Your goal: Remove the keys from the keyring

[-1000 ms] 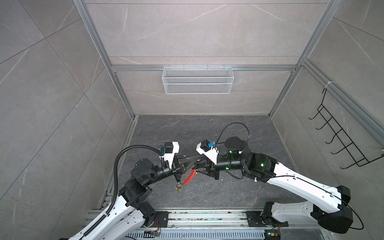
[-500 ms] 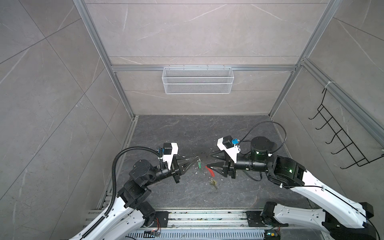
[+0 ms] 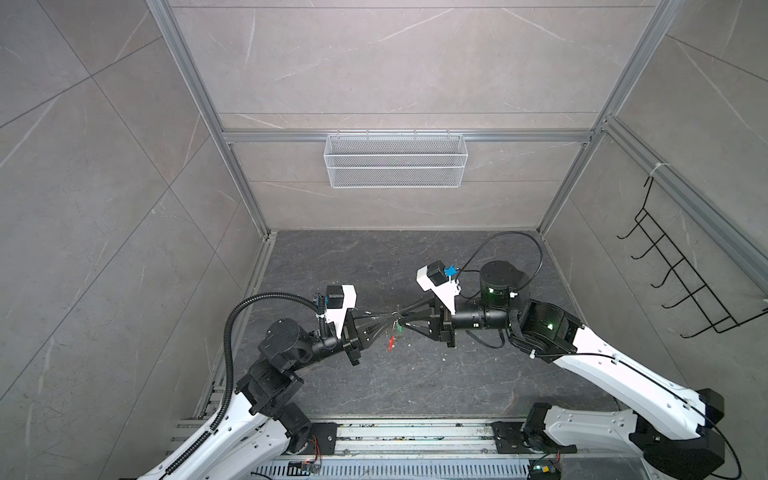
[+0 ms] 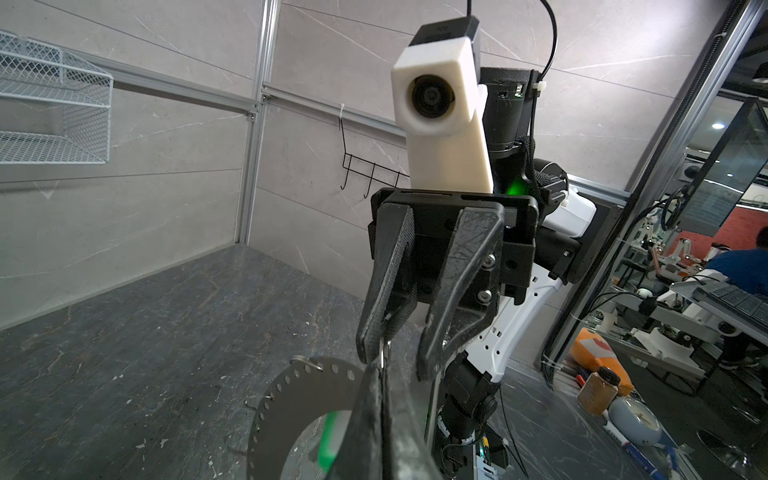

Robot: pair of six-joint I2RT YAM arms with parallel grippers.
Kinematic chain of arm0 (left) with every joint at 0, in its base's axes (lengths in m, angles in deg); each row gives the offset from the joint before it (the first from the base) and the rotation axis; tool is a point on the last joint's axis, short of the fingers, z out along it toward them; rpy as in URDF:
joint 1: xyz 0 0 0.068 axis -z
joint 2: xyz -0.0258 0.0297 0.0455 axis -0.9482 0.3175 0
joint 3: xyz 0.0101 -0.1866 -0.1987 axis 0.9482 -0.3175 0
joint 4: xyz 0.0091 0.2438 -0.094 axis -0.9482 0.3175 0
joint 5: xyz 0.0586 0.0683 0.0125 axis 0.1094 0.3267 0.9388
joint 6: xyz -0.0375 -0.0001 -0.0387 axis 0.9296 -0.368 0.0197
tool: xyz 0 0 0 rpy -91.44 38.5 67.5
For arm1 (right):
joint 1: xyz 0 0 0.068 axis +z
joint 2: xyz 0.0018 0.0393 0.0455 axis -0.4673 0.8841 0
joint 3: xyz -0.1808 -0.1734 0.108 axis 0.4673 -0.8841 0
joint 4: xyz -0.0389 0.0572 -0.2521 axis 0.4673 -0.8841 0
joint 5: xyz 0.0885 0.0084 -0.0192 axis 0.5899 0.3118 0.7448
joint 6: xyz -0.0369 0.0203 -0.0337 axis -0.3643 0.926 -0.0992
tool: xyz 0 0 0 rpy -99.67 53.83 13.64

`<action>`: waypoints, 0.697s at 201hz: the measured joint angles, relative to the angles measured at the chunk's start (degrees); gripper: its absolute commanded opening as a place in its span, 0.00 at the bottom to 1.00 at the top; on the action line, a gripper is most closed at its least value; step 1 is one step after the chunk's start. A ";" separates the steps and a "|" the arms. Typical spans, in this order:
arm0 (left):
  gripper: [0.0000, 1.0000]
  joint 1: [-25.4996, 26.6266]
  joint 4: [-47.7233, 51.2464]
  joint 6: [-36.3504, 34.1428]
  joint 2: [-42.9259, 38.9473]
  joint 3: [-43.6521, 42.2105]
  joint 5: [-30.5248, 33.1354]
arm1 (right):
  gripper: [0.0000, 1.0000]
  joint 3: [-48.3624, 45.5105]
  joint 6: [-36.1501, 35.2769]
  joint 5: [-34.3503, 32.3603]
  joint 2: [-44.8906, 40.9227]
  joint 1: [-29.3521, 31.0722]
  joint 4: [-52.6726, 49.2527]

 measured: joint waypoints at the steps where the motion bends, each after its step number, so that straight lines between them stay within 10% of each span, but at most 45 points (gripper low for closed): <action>1: 0.00 0.00 -0.02 0.00 0.00 0.00 0.00 | 0.24 0.00 0.09 0.13 0.02 0.00 0.02; 101: 0.00 0.00 -1.53 0.39 -0.22 -0.52 0.00 | 0.00 -0.13 2.16 2.10 1.05 -0.15 1.99; 118: 0.25 0.00 0.11 0.35 -0.24 -0.11 0.00 | 0.00 -0.07 2.08 2.34 1.07 -0.50 0.87; 140: 0.33 0.00 4.74 0.35 -0.22 1.84 -0.20 | 0.00 0.57 1.03 2.71 1.25 -2.25 -3.54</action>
